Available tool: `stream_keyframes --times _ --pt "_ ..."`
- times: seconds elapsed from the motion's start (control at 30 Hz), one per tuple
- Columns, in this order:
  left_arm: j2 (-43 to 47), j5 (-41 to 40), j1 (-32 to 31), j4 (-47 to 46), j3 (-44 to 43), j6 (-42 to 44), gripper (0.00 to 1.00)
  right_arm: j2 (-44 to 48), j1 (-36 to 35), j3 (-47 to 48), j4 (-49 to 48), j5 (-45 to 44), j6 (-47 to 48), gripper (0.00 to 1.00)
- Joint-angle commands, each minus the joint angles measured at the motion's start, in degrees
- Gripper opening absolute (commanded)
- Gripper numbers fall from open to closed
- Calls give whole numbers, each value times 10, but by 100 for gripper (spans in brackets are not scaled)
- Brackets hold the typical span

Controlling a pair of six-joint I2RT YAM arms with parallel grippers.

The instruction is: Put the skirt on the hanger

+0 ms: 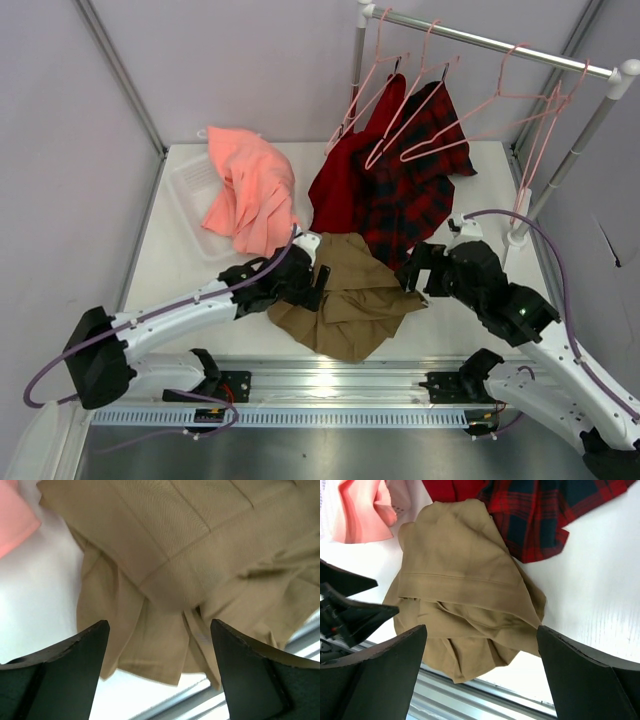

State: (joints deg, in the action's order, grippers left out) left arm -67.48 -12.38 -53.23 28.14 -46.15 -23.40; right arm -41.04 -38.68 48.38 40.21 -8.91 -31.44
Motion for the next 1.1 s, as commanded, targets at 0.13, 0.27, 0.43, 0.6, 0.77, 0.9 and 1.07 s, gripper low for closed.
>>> stream_keyframes --times 0.13,0.27,0.43,0.6,0.77,0.9,1.07 --pt "-92 -30 -1 -107 -17 8 76 2 -3 -23 31 -52 -31 99" --pt "-117 -90 1 -95 -39 -9 58 -11 -3 -23 51 -87 -57 100" --pt "-107 -119 48 -34 -90 -20 1 -32 0 -5 80 -106 -85 99" --pt "-80 -27 74 70 -197 22 0 -37 -1 -4 64 -101 -94 99" --pt "-106 50 74 218 -310 66 0 -37 0 3 27 -68 -91 99" --pt "-118 62 74 340 -362 73 0 -41 -1 17 8 -52 -78 99" --pt "-109 11 75 406 -357 60 0 -41 -3 5 -16 -19 -59 99"
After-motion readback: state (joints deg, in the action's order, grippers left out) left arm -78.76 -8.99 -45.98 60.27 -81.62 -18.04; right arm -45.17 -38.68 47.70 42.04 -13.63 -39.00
